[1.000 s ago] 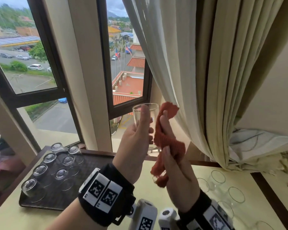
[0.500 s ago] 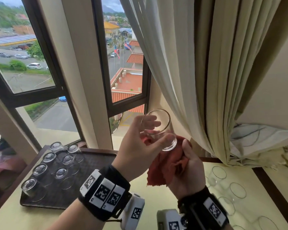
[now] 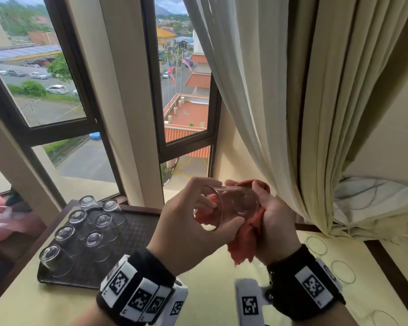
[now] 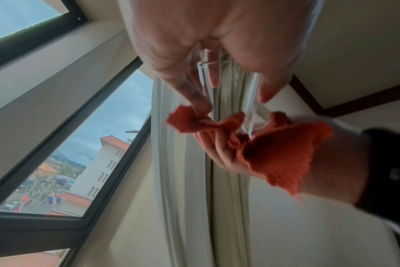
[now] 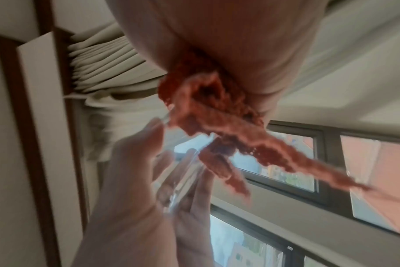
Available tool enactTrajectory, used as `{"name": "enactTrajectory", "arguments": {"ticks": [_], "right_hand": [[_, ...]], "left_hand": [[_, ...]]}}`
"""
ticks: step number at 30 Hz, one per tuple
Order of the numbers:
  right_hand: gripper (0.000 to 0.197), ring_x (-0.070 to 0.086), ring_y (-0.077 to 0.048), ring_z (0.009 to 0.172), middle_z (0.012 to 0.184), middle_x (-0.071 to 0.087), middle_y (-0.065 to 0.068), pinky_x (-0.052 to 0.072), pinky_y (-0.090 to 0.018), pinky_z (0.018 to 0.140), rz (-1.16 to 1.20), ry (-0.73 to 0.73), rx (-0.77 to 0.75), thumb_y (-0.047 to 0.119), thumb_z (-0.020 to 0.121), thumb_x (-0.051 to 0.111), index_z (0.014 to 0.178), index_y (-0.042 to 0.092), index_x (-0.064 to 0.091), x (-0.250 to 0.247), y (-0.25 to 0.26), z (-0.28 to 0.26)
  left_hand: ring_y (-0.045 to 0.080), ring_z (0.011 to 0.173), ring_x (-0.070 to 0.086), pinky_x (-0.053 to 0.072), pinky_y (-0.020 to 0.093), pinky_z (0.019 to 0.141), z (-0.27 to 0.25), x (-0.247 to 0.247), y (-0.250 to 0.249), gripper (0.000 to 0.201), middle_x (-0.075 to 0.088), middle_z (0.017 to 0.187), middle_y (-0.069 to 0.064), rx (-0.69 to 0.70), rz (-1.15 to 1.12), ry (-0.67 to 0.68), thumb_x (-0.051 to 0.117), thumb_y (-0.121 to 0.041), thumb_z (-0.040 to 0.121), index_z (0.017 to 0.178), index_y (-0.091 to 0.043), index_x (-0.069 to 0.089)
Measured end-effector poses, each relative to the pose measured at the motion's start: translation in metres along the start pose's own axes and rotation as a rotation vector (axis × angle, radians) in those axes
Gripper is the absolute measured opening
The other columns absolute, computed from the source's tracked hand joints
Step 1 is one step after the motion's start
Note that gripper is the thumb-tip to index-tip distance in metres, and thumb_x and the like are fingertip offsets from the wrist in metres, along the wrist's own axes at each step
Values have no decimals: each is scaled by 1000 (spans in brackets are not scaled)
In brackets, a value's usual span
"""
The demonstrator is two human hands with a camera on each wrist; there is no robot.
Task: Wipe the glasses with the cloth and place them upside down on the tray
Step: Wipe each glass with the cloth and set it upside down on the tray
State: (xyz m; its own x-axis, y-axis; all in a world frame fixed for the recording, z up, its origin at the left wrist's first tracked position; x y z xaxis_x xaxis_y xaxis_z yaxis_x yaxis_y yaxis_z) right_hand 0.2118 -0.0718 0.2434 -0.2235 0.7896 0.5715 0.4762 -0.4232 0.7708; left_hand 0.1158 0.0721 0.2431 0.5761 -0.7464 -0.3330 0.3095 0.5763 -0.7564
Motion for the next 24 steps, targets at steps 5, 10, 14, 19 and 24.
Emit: {"name": "enactTrajectory", "arguments": {"ticks": [5,10,14,19,24], "right_hand": [[40,78,-24,90,97,81,-1,61,-55,93,-302,-120,-353,57,93,55,118,31,73,8,-23,-19],[30,62,-25,61,95,73,1,55,-46,46,-578,57,-758,42,109,45,134,45,61,9,-15,-37],[33,73,-51,93,112,78,-16,55,-71,90,-390,159,-477,32,104,51,115,16,78,4,12,-31],[46,69,-46,117,123,72,-29,51,-59,106,-9,127,-143,36,105,46,125,4,73,9,1,-38],[38,74,-27,70,98,76,-10,64,-46,62,-172,14,-460,47,101,49,137,44,62,17,-31,-56]], "left_hand": [[6,84,74,55,11,72,-3,2,1,51,67,104,-17,-23,-25,-132,89,-50,74,114,-38,59],[12,74,76,60,21,67,-7,1,-8,46,73,100,-11,-76,-104,-120,84,-59,73,108,-38,63],[14,73,75,60,23,67,-8,-3,-12,50,75,96,-9,25,-87,-86,88,-54,73,113,-32,68],[13,78,76,62,26,71,-3,-9,-11,51,76,92,-10,83,-45,-135,89,-51,75,115,-27,69],[11,79,78,65,34,66,1,-12,-8,49,76,103,-13,43,-79,-157,87,-53,78,115,-28,67]]}}
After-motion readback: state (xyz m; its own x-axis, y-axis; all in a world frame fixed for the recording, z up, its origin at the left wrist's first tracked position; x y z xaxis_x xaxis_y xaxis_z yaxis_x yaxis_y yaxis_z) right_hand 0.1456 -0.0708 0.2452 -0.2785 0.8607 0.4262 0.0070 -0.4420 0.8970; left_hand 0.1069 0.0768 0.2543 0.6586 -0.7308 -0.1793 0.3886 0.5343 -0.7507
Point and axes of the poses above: each hand's wrist, its own z-axis towards the middle knuckle, its own x-axis out of the palm, y = z × x, the point moved 1 cm from there along z, towards the middle knuckle
